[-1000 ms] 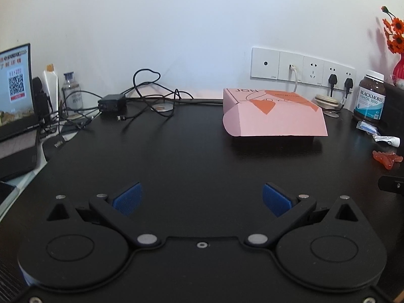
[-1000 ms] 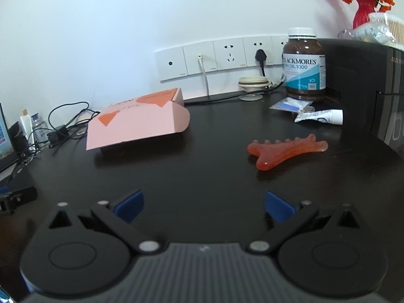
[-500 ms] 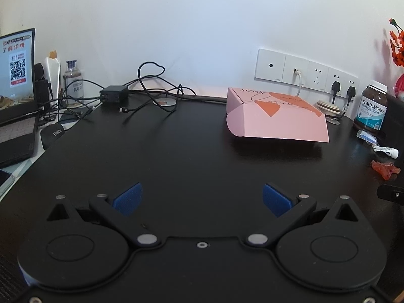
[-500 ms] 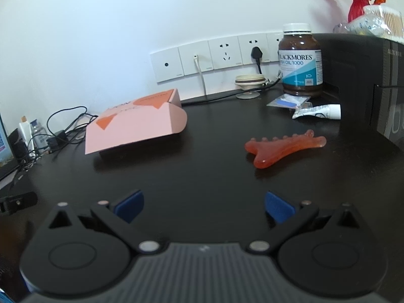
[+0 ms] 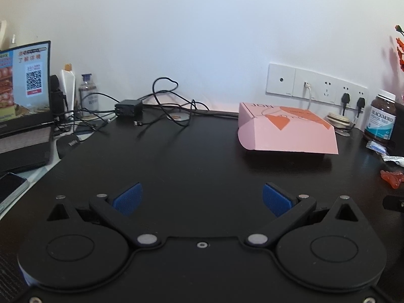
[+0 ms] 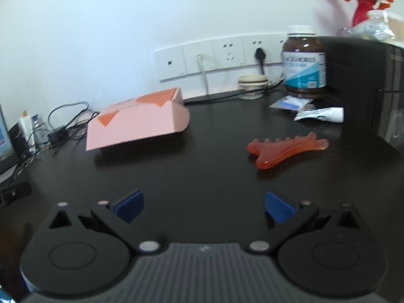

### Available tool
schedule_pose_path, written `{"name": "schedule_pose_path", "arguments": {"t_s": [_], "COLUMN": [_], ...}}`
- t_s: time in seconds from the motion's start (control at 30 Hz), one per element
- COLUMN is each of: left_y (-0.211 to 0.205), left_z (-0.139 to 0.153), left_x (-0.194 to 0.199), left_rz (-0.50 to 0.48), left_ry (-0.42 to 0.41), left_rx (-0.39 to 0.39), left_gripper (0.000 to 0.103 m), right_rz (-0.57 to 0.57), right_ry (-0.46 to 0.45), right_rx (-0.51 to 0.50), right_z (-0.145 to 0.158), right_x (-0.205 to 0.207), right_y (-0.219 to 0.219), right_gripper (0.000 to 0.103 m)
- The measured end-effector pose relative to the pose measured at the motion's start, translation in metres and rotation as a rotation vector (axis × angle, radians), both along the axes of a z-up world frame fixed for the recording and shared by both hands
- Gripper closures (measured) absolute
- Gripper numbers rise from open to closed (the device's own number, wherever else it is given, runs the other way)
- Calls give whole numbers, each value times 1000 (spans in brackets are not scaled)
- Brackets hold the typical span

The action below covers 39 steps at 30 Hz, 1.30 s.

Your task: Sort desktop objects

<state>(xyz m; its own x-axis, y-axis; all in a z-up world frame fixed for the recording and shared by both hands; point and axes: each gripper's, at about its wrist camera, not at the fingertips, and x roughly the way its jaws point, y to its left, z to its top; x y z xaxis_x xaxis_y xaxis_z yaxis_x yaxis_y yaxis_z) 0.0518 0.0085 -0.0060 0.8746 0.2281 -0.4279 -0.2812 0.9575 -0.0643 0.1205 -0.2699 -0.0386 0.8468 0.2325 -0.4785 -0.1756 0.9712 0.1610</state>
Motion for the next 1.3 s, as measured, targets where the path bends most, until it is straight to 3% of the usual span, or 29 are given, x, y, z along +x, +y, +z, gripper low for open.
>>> {"name": "schedule_pose_path", "arguments": {"t_s": [0.3, 0.63, 0.73, 0.93, 1.1, 1.3], "left_y": [-5, -19, -18, 0, 4, -8], "left_z": [0, -2, -2, 0, 17, 34], "left_x": [3, 12, 14, 30, 45, 62], "left_rz": [43, -53, -92, -146, -147, -243], "left_ry": [28, 86, 91, 103, 84, 71], "left_rx": [49, 142, 126, 16, 60, 102], "left_gripper": [0, 0, 0, 0, 0, 0], "right_rz": [57, 16, -4, -55, -81, -105], "right_ry": [-12, -43, -31, 3, 23, 31], "right_rx": [33, 49, 44, 45, 14, 38], "right_z": [0, 0, 1, 0, 1, 10], "right_x": [-2, -8, -6, -2, 0, 3], "right_y": [-2, -3, -3, -5, -2, -2], "right_gripper": [1, 1, 1, 1, 1, 1]}}
